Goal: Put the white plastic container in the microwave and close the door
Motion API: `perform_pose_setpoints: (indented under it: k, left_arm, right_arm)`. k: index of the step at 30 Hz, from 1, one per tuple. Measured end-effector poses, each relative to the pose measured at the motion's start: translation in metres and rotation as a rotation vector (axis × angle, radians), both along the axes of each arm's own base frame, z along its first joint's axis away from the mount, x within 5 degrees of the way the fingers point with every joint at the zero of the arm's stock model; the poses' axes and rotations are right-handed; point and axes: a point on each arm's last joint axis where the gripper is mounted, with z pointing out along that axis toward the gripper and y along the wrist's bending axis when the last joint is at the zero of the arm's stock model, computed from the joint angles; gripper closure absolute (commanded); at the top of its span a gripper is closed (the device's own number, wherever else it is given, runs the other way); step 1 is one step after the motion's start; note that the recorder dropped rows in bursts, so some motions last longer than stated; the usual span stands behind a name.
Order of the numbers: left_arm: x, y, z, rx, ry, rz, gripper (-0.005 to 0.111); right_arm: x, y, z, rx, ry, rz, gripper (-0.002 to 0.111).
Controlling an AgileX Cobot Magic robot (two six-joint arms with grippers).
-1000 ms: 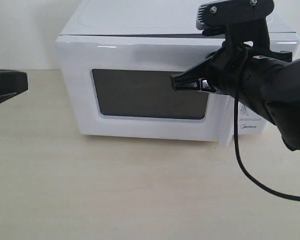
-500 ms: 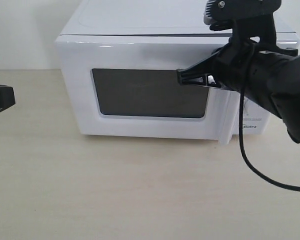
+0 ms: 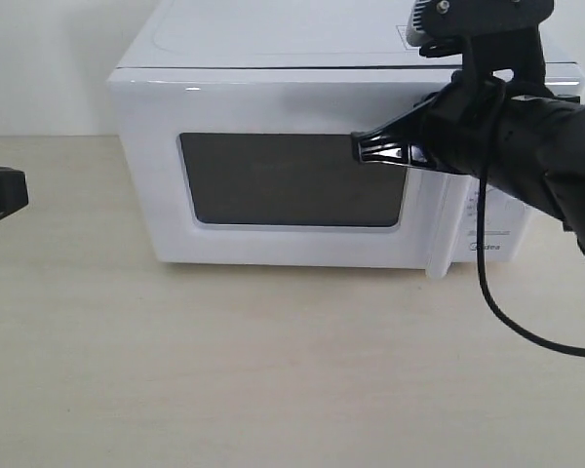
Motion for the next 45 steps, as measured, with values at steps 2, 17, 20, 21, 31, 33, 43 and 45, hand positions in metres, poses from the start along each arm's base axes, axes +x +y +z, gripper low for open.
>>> perform_pose_setpoints:
  k: [2, 17, 20, 21, 31, 33, 43, 45]
  left_arm:
    - [0.000, 0.000, 0.000, -0.003, 0.002, 0.001, 0.102]
    - [0.000, 0.000, 0.000, 0.000, -0.003, 0.006, 0.102]
    - [0.000, 0.001, 0.000, 0.000, -0.005, 0.007, 0.102]
    - [0.000, 0.001, 0.000, 0.000, -0.005, 0.007, 0.102]
    - [0.001, 0.001, 0.000, 0.027, -0.020, 0.006, 0.102]
    - [0.001, 0.001, 0.000, 0.027, -0.020, 0.007, 0.102]
    - [0.001, 0.001, 0.000, 0.030, -0.020, 0.007, 0.102]
    - [0.001, 0.001, 0.000, 0.030, -0.020, 0.007, 0.102]
  right_arm:
    - [0.002, -0.003, 0.000, 0.009, 0.006, 0.001, 0.109]
    - [0.002, -0.002, -0.002, 0.035, 0.029, 0.011, 0.109]
    - [-0.011, 0.006, -0.003, 0.038, 0.031, 0.046, 0.109]
    - [-0.017, 0.009, -0.003, 0.037, 0.027, 0.060, 0.109]
    - [-0.065, 0.005, 0.003, 0.050, -0.024, 0.136, 0.109]
    - [-0.068, 0.003, 0.005, 0.066, -0.020, 0.145, 0.109]
    - [-0.069, 0.003, 0.005, 0.073, -0.013, 0.159, 0.109]
    - [-0.069, 0.003, 0.005, 0.073, -0.013, 0.159, 0.109]
